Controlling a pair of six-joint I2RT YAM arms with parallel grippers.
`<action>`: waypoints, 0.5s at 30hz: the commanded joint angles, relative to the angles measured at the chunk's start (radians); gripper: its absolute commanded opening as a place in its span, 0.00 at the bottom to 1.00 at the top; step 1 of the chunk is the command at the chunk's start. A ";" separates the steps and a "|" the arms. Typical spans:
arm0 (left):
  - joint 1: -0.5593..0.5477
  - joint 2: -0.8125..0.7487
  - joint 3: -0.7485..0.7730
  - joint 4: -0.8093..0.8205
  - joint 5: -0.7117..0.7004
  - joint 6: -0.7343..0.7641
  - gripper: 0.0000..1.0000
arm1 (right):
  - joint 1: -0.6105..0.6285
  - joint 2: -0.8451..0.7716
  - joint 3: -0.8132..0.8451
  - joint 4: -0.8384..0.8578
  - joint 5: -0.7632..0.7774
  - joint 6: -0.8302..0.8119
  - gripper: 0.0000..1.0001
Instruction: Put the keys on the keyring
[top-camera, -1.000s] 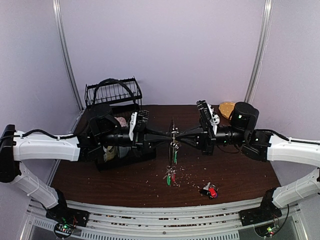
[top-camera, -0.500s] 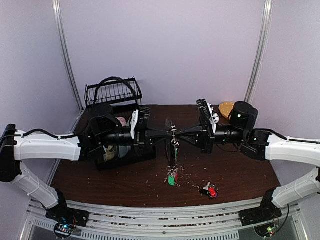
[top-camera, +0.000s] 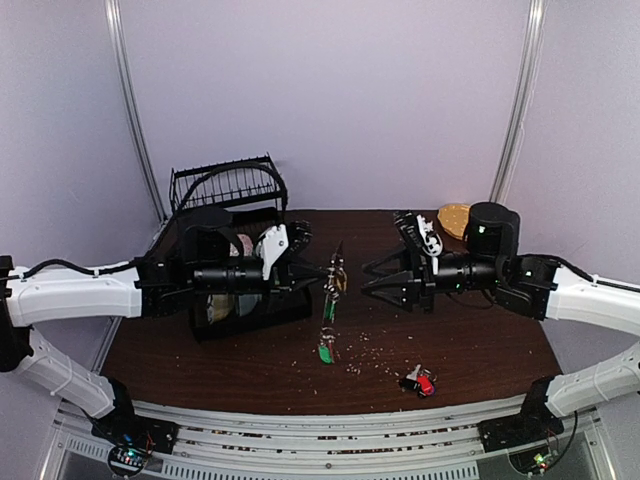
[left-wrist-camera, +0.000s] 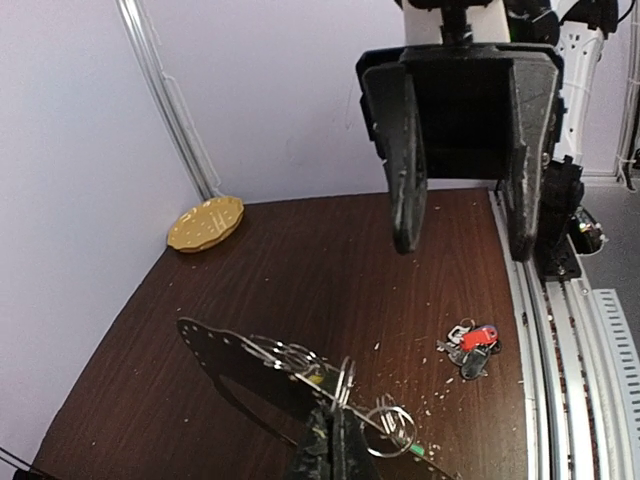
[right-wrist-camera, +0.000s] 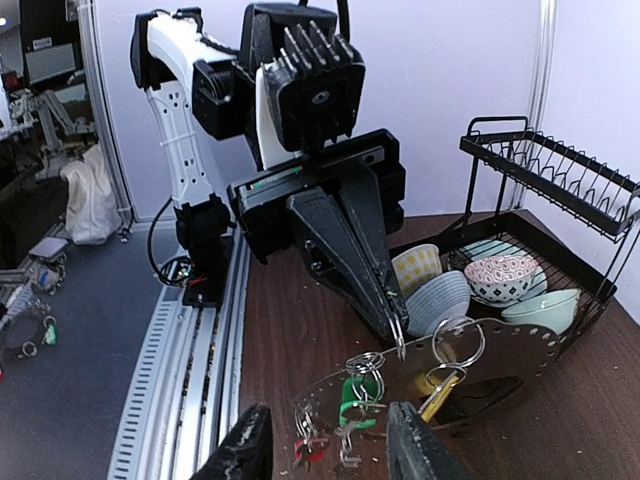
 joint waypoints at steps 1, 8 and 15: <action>-0.035 -0.010 0.122 -0.213 -0.172 0.099 0.00 | 0.002 0.033 0.078 -0.096 0.061 -0.072 0.40; -0.052 -0.011 0.177 -0.295 -0.159 0.167 0.00 | 0.047 0.147 0.145 -0.067 0.057 -0.145 0.39; -0.052 -0.002 0.184 -0.282 -0.101 0.187 0.00 | 0.049 0.219 0.186 -0.078 0.057 -0.174 0.28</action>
